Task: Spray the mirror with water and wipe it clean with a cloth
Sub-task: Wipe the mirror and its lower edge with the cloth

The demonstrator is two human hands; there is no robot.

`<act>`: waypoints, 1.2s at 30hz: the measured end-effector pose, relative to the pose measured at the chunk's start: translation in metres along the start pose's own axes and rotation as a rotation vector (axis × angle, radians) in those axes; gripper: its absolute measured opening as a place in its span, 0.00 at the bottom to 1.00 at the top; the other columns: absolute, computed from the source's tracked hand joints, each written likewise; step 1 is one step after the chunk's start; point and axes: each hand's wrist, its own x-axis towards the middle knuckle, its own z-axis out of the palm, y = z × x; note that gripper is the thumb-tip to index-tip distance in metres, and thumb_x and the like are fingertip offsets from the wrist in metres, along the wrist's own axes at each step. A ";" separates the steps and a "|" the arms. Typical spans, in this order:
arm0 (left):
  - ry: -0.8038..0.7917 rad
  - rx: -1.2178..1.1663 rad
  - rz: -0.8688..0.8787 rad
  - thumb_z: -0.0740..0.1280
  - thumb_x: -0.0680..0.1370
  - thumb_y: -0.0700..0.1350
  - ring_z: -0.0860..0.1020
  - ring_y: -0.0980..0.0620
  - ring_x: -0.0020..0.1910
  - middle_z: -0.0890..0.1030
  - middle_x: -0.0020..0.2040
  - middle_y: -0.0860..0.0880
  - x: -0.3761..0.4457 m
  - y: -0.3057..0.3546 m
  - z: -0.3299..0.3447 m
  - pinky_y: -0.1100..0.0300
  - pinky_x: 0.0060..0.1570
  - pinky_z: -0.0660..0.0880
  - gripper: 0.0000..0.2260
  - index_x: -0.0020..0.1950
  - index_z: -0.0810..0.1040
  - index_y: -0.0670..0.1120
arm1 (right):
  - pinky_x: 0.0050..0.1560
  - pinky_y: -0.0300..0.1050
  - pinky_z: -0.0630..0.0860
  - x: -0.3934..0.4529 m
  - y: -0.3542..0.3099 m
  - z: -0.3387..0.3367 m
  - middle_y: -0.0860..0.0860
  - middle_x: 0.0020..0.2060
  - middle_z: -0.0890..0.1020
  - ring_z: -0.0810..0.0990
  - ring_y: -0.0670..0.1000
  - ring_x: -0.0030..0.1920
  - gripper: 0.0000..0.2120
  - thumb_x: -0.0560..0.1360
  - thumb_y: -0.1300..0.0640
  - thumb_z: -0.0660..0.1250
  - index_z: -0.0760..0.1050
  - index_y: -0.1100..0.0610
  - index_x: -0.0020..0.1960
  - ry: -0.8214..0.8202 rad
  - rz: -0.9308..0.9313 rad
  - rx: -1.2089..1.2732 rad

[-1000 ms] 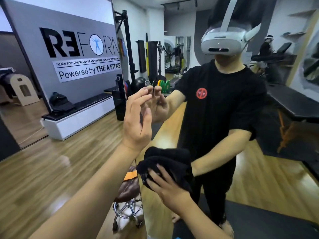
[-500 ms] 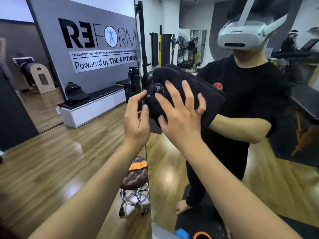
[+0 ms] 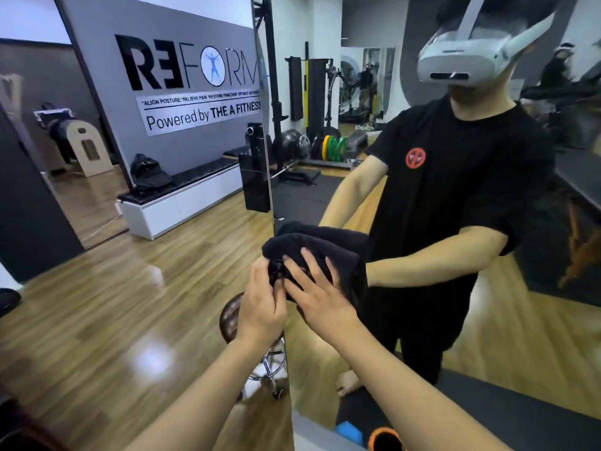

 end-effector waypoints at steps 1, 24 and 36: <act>-0.008 0.018 0.021 0.57 0.81 0.47 0.74 0.49 0.68 0.73 0.70 0.46 -0.001 0.002 0.002 0.44 0.65 0.74 0.23 0.76 0.67 0.41 | 0.78 0.62 0.48 -0.001 0.005 -0.004 0.51 0.76 0.68 0.57 0.59 0.78 0.19 0.76 0.58 0.59 0.78 0.49 0.65 0.012 0.008 0.002; 0.012 -0.137 0.875 0.66 0.79 0.33 0.72 0.37 0.73 0.76 0.70 0.35 -0.017 0.279 0.177 0.46 0.77 0.64 0.17 0.69 0.78 0.36 | 0.69 0.64 0.60 -0.180 0.220 -0.134 0.54 0.74 0.64 0.60 0.61 0.77 0.22 0.80 0.48 0.61 0.67 0.52 0.73 0.404 0.656 -0.239; -0.436 -0.124 0.895 0.65 0.76 0.33 0.67 0.34 0.76 0.72 0.73 0.33 -0.097 0.237 0.197 0.41 0.75 0.65 0.21 0.70 0.77 0.33 | 0.75 0.69 0.50 -0.296 0.162 -0.098 0.55 0.70 0.58 0.52 0.65 0.75 0.29 0.75 0.45 0.63 0.60 0.56 0.70 0.236 0.936 0.117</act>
